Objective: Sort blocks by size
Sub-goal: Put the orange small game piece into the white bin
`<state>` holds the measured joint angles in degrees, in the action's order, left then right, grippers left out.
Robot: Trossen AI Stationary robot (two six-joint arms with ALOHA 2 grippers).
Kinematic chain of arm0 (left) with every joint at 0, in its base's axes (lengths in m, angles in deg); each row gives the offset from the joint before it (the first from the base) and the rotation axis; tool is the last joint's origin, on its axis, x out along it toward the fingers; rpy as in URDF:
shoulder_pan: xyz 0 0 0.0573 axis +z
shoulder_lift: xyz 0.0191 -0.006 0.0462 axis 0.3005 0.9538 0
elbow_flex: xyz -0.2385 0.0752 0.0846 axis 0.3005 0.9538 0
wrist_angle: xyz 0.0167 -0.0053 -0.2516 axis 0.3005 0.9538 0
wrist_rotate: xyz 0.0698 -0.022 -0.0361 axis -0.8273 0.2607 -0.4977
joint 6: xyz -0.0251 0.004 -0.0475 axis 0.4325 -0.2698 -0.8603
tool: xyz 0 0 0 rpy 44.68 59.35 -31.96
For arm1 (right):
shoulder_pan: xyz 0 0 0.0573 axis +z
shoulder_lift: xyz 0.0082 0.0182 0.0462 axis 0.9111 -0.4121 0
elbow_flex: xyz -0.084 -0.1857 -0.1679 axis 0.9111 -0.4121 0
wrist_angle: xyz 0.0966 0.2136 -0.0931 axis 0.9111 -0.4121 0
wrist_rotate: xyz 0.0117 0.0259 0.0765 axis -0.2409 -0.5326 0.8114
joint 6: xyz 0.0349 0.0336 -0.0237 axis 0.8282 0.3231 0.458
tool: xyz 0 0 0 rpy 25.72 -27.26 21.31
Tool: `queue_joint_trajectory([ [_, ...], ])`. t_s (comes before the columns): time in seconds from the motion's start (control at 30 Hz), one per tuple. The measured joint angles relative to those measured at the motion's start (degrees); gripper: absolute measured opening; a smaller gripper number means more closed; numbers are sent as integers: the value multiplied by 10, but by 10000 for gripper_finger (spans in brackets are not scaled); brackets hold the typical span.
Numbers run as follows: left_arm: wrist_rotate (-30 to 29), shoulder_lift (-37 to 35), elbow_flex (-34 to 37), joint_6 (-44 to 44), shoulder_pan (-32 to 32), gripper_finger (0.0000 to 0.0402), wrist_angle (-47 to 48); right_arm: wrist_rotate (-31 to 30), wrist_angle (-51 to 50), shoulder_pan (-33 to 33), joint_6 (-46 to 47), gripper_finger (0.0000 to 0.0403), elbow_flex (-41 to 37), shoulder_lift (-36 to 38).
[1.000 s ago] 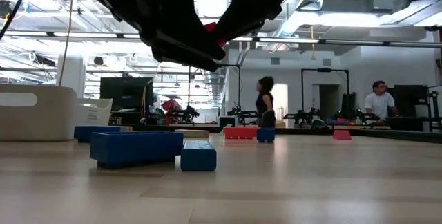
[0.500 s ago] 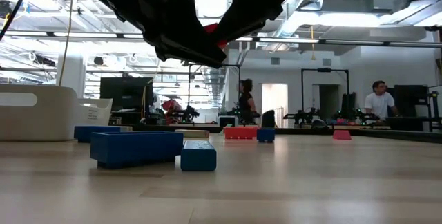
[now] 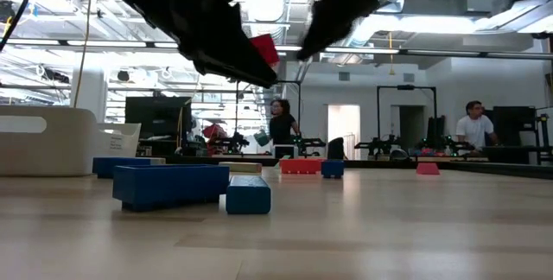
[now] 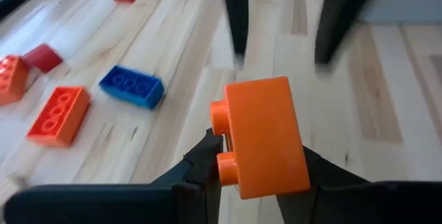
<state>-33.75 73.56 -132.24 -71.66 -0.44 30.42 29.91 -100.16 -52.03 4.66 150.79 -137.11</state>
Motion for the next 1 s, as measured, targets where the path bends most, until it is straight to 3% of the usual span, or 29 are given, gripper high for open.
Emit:
queue_joint_trajectory([
  [0.17,-4,-53,0,-9,0,90,110,-16,-80,8,47,204,-10,24],
  [0.27,-21,-111,0,-38,0,92,229,-34,-104,16,82,204,-35,34],
  [0.47,-57,-227,0,-165,-12,94,481,-46,-125,44,156,200,-87,34],
  [0.67,-70,-289,4,-304,-16,95,694,-62,-127,71,200,200,-100,35],
  [0.83,-42,-314,61,-371,-16,97,724,-94,-132,94,235,200,-100,48],
  [1.0,29,-315,135,-419,-16,125,715,-61,-141,119,239,200,-100,46],
])
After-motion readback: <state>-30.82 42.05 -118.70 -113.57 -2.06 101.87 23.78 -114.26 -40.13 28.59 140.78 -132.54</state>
